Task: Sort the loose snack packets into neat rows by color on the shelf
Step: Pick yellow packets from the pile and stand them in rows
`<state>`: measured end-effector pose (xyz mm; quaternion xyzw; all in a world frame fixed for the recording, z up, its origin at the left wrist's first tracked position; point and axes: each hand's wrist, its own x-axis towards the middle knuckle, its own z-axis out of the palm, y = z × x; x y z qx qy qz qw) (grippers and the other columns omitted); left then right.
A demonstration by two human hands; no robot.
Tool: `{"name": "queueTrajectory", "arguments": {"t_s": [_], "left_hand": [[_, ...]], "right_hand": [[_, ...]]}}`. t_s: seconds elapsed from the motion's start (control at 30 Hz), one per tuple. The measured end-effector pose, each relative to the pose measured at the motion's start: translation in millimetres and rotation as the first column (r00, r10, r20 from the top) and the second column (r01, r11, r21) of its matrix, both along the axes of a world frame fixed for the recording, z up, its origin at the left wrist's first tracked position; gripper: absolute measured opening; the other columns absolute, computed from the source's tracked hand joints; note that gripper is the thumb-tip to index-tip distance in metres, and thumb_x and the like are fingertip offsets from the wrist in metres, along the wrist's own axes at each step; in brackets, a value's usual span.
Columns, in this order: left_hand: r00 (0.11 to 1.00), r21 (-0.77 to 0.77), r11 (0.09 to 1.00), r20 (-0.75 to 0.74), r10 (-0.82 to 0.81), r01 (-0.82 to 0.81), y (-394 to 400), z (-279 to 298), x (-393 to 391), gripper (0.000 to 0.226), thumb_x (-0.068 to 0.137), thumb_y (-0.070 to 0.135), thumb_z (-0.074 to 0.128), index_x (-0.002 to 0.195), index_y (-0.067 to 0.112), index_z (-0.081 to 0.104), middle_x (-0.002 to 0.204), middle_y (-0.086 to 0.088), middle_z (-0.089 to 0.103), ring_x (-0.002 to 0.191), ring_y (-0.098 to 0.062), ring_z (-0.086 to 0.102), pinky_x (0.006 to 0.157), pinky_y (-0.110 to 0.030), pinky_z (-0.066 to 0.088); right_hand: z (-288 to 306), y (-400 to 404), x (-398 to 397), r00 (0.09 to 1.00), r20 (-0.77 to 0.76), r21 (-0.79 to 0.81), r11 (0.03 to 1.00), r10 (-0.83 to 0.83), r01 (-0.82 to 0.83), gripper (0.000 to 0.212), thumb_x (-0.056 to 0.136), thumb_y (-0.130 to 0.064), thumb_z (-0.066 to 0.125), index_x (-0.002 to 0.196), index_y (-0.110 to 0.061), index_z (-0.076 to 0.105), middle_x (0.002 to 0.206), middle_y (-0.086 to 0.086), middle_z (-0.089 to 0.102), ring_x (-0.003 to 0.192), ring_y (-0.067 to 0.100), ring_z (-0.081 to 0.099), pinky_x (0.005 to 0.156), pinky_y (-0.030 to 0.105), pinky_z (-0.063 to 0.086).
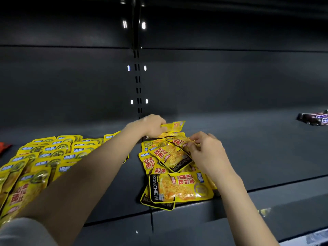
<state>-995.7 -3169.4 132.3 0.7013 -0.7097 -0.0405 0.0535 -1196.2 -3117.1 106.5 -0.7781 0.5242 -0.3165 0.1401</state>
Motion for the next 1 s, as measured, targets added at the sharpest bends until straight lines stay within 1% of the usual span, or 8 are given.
{"name": "queueTrajectory", "arguments": {"t_s": [0.2, 0.3, 0.37, 0.53, 0.67, 0.77, 0.9, 1.0], "left_hand": [[0.974, -0.191, 0.965, -0.172, 0.149, -0.182, 57, 24, 16, 0.028, 0.1, 0.025, 0.042, 0.099, 0.002, 0.058, 0.087, -0.01, 0.057, 0.086, -0.028, 0.054, 0.072, -0.033, 0.041], [0.931, -0.246, 0.928, -0.307, 0.199, -0.279, 91, 26, 16, 0.028, 0.1, 0.026, 0.042, 0.091, 0.004, 0.057, 0.069, -0.002, 0.05, 0.065, -0.019, 0.047, 0.056, -0.029, 0.034], [0.9, -0.269, 0.899, -0.367, 0.235, -0.344, 111, 25, 14, 0.027, 0.1, 0.026, 0.042, 0.09, 0.007, 0.058, 0.068, -0.001, 0.048, 0.062, -0.018, 0.043, 0.054, -0.028, 0.031], [0.828, -0.37, 0.796, -0.492, 0.27, -0.479, 149, 16, 14, 0.026, 0.1, 0.026, 0.041, 0.093, 0.008, 0.059, 0.076, -0.007, 0.056, 0.073, -0.027, 0.049, 0.062, -0.033, 0.034], [0.659, -0.377, 0.696, -0.729, 0.184, -0.612, 170, 2, 18, 0.027, 0.099, 0.026, 0.044, 0.096, 0.009, 0.064, 0.091, -0.013, 0.068, 0.087, -0.031, 0.062, 0.079, -0.037, 0.049], [0.578, -0.356, 0.649, -0.8, 0.16, -0.673, 178, -8, 17, 0.028, 0.1, 0.022, 0.043, 0.097, 0.006, 0.065, 0.091, -0.014, 0.069, 0.08, -0.025, 0.061, 0.064, -0.016, 0.047], [0.511, -0.351, 0.583, -0.85, 0.13, -0.733, 181, -19, 15, 0.033, 0.099, 0.021, 0.044, 0.09, -0.005, 0.061, 0.083, -0.023, 0.062, 0.073, -0.024, 0.053, 0.064, -0.029, 0.045], [0.462, -0.325, 0.549, -0.878, 0.128, -0.77, 181, -24, 9, 0.033, 0.099, 0.021, 0.045, 0.083, -0.004, 0.06, 0.073, -0.014, 0.059, 0.068, -0.022, 0.052, 0.06, -0.023, 0.043]], "right_hand": [[17, -23, 15, 0.997, -0.057, 0.021, 0.998, 0.053, -0.052, 0.023, 0.092, -0.014, 0.046, 0.108, -0.016, 0.063, 0.112, 0.01, 0.056, 0.105, 0.031, 0.055, 0.082, 0.031, 0.042], [29, -43, 34, 0.991, -0.08, 0.044, 0.994, 0.104, -0.101, 0.023, 0.091, -0.015, 0.048, 0.109, -0.017, 0.062, 0.116, 0.009, 0.06, 0.11, 0.03, 0.054, 0.087, 0.03, 0.042], [36, -56, 50, 0.981, -0.119, 0.08, 0.986, 0.153, -0.144, 0.027, 0.089, -0.014, 0.048, 0.112, -0.016, 0.062, 0.121, 0.01, 0.06, 0.114, 0.029, 0.053, 0.09, 0.029, 0.042], [45, -72, 82, 0.89, -0.35, 0.25, 0.945, 0.291, -0.211, 0.04, 0.088, -0.005, 0.043, 0.125, -0.012, 0.056, 0.13, 0.011, 0.054, 0.118, 0.029, 0.052, 0.094, 0.03, 0.045], [38, -79, 94, 0.729, -0.595, 0.342, 0.928, 0.337, -0.15, 0.047, 0.085, -0.005, 0.045, 0.131, -0.009, 0.051, 0.135, 0.009, 0.051, 0.121, 0.029, 0.051, 0.101, 0.039, 0.045], [31, -80, 97, 0.705, -0.633, 0.316, 0.938, 0.319, -0.14, 0.047, 0.085, -0.005, 0.043, 0.131, -0.009, 0.05, 0.135, 0.009, 0.051, 0.12, 0.03, 0.052, 0.101, 0.039, 0.045], [23, -74, 97, 0.716, -0.638, 0.248, 0.956, 0.284, -0.158, 0.034, 0.087, -0.003, 0.042, 0.117, -0.004, 0.057, 0.121, 0.014, 0.057, 0.098, 0.029, 0.057, 0.08, 0.03, 0.048], [16, -73, 94, 0.752, -0.623, 0.151, 0.977, 0.214, -0.154, 0.031, 0.088, -0.001, 0.044, 0.115, -0.004, 0.059, 0.121, 0.015, 0.056, 0.106, 0.033, 0.056, 0.079, 0.033, 0.046]]}}
